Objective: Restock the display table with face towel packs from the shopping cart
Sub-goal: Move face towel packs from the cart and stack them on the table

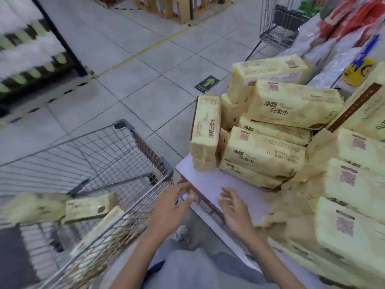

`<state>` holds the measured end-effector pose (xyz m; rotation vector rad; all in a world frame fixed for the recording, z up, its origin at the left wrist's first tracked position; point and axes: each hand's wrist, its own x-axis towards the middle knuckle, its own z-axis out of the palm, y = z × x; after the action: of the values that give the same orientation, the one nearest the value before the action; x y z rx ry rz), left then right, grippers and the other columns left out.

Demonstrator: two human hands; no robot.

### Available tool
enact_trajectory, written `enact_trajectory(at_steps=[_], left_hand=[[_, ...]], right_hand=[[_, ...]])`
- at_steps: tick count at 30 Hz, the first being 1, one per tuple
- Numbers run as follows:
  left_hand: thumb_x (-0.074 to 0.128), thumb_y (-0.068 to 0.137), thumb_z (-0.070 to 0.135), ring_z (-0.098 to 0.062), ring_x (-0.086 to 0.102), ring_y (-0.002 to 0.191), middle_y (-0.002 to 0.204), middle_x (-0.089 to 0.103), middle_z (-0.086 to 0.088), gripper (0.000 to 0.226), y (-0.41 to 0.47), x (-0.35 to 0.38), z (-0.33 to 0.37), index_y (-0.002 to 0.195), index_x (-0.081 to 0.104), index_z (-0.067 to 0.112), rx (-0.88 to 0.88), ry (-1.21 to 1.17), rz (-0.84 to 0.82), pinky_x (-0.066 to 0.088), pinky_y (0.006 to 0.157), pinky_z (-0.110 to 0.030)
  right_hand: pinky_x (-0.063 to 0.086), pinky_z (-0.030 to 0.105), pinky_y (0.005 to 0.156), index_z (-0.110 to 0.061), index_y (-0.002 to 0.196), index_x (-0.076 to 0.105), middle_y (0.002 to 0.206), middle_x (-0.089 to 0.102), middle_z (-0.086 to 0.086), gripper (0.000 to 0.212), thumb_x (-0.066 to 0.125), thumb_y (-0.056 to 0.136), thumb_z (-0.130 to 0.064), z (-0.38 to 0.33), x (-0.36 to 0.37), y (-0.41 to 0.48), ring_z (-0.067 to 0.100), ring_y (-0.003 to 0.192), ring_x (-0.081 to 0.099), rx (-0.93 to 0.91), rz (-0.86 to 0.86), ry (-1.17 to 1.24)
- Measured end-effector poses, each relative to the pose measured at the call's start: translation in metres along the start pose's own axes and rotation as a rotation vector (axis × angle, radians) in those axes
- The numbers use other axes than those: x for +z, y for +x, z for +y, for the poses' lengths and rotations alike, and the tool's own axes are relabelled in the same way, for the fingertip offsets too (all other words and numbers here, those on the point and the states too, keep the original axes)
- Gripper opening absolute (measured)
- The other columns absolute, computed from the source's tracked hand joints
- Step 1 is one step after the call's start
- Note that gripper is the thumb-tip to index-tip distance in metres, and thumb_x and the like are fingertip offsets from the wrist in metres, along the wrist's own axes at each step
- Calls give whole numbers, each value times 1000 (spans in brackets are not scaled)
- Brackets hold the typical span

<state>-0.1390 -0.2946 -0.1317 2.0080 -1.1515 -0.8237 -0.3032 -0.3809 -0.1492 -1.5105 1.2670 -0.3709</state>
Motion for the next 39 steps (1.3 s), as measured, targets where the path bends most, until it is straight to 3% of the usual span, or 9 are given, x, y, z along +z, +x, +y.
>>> enact_trajectory(at_steps=[3, 7, 11, 14, 20, 24, 29, 33, 39], left_hand=[[53, 77, 59, 0, 60, 102, 107, 62, 24, 29, -48, 0, -28, 105, 54, 51, -191, -134, 135, 43, 85, -12], [61, 91, 20, -10, 59, 104, 116, 63, 6, 27, -109, 1, -57, 117, 60, 25, -402, -268, 355, 40, 81, -5], [59, 92, 12, -2, 60, 95, 107, 63, 8, 24, -155, -2, -69, 109, 59, 29, -558, -380, 587, 43, 77, -12], [58, 92, 12, 4, 58, 94, 101, 62, 16, 22, -174, -8, -73, 103, 58, 31, -616, -441, 721, 41, 71, -1], [58, 93, 12, 11, 59, 83, 99, 63, 16, 18, -180, -43, -83, 103, 59, 27, -654, -518, 920, 40, 68, 1], [57, 92, 11, 16, 59, 83, 100, 65, 14, 18, -167, -90, -100, 101, 61, 26, -611, -533, 1029, 41, 71, -1], [58, 93, 18, 4, 61, 86, 99, 65, 11, 13, -144, -166, -149, 104, 62, 21, -687, -572, 1043, 43, 70, -5], [56, 94, 29, -17, 60, 88, 99, 65, -1, 19, -120, -208, -219, 106, 62, 16, -1002, -803, 912, 44, 69, -28], [56, 91, 45, -30, 49, 105, 121, 43, -13, 61, -89, -213, -318, 138, 39, 9, -1491, -1182, 637, 40, 84, -36]], right_hand=[[42, 25, 87, -13, 127, 49, 116, 57, 0, 34, 53, 95, -22, 12, 9, -13, 14, 103, 55, -56, -184, -156], [42, 35, 98, -13, 127, 50, 117, 59, 3, 38, 55, 93, -29, 19, 33, -23, 19, 109, 57, -84, -397, -284], [42, 36, 100, -14, 130, 49, 120, 58, 1, 43, 56, 92, -34, 5, 66, -24, 18, 112, 57, -176, -552, -373], [43, 30, 92, -18, 131, 47, 115, 57, -1, 40, 54, 94, -30, -15, 95, -23, 16, 107, 57, -241, -657, -396], [39, 16, 79, -19, 127, 49, 116, 55, -5, 34, 53, 94, -25, -56, 161, -12, 8, 99, 54, -347, -769, -381], [46, 26, 86, -19, 128, 50, 113, 57, -4, 37, 55, 93, -30, -82, 212, 8, 11, 101, 57, -385, -773, -400], [46, 30, 85, -21, 129, 49, 112, 55, -5, 39, 56, 92, -32, -118, 280, 37, 14, 100, 55, -364, -796, -465], [46, 37, 91, -21, 129, 47, 117, 53, -2, 47, 60, 87, -38, -124, 339, 65, 18, 107, 53, -261, -939, -624], [32, 40, 110, -17, 144, 31, 147, 39, 5, 79, 66, 81, -50, -96, 407, 101, 24, 129, 43, -131, -1302, -1032]])
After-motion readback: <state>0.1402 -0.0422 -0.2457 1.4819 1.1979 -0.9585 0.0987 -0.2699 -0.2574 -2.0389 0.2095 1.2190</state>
